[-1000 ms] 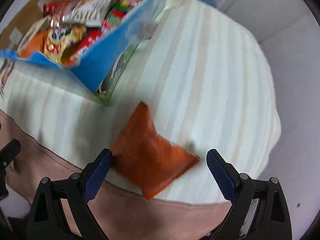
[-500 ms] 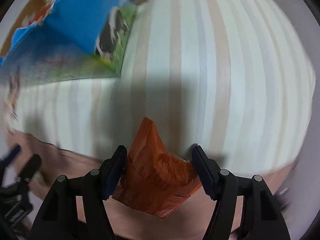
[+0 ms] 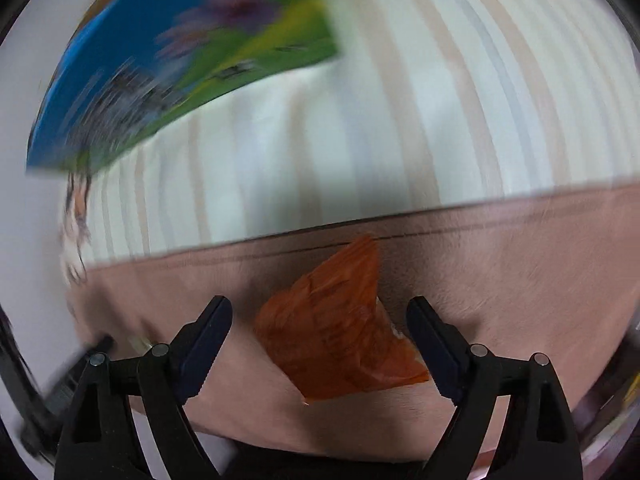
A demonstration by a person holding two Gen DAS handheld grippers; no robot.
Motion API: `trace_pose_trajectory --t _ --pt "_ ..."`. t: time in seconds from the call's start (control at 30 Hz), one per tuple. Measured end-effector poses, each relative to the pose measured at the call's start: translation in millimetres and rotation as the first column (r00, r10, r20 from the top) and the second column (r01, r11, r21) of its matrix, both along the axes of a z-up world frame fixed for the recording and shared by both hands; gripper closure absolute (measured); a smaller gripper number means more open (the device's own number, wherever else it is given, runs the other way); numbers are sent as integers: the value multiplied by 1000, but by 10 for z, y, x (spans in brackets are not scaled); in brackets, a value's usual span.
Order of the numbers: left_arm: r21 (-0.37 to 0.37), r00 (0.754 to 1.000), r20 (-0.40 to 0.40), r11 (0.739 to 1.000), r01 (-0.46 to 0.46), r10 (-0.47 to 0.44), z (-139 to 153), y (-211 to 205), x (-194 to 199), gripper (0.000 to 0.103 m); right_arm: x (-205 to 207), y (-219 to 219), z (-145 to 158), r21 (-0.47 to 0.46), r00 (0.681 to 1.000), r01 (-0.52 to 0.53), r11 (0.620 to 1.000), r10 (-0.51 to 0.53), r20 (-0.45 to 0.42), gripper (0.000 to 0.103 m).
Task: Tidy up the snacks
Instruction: 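Grasp the orange bag with right tool while left tool grasps white-green packet, then carry both packets into the box and open both tools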
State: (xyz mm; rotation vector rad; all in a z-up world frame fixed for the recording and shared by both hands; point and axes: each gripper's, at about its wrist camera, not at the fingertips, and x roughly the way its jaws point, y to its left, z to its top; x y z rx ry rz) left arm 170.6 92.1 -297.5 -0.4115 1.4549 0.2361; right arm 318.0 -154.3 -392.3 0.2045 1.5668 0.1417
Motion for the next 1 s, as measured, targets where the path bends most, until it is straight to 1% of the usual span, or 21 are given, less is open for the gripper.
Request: trace_pose_trajectory --t 0.07,0.1,0.13,0.2,0.27,0.37,0.4,0.43,0.47,0.5,0.53,0.67,0.73,0.77,0.8,0.87,0.9,1.0 --pt "-48 999 -20 998 -29 28 -79 71 -61 9 -69 75 83 -58 997 -72 996 74 29 11" --pt "-82 998 -39 996 -44 41 -149 89 -98 9 -83 108 101 -65 996 -87 994 89 32 11" --pt "-101 998 -51 994 -48 43 -200 88 -110 9 -113 123 106 -91 995 -101 991 103 14 11" --pt "-148 995 -89 988 -51 38 -344 69 -147 9 -159 146 73 -103 993 -115 988 116 6 11" --pt "-185 993 -110 981 -52 32 -480 28 -174 9 -199 157 5 -97 993 -119 988 119 -9 11" --pt "-215 990 -138 975 -50 20 -651 -32 -184 9 -254 99 -94 -99 993 -115 988 112 -31 11" --pt "-200 990 -139 979 -43 15 -679 -58 -183 9 -270 83 -116 -99 993 -114 989 111 -33 11" --pt "-181 992 -128 983 -32 8 -690 -82 -186 20 -283 75 -149 -104 993 -113 988 109 -40 11" --pt "-167 993 -120 986 -23 2 -710 -96 -185 27 -292 101 -181 -105 993 -110 988 106 -44 11" --pt "-139 992 -124 990 -5 -12 -720 -139 -154 40 -305 89 -199 -108 994 -101 989 97 -42 11" --pt "-115 992 -123 993 18 -32 -725 -179 -161 46 -315 91 -214 -110 995 -96 989 93 -38 11" --pt "-88 993 -103 995 52 -61 -693 -294 -153 46 -364 147 -250 -119 997 -75 990 74 -11 12" --pt "-68 993 -80 994 86 -91 -648 -408 -114 46 -349 200 -273 -148 998 -61 987 63 10 25" --pt "-59 992 -72 993 98 -102 -635 -503 -25 46 -357 186 -292 -167 998 -60 984 64 17 39" --pt "-56 991 -59 992 114 -118 -617 -560 21 46 -340 194 -290 -179 998 -56 982 61 27 46" --pt "-40 989 -32 989 141 -142 -576 -673 104 46 -349 138 -261 -158 999 -16 987 22 39 47" --pt "-27 988 -20 988 153 -154 -563 -728 165 46 -346 95 -253 -145 999 2 989 4 39 51" --pt "4 983 10 983 183 -183 -511 -871 308 46 -317 -29 -182 -105 998 46 993 -42 41 51"
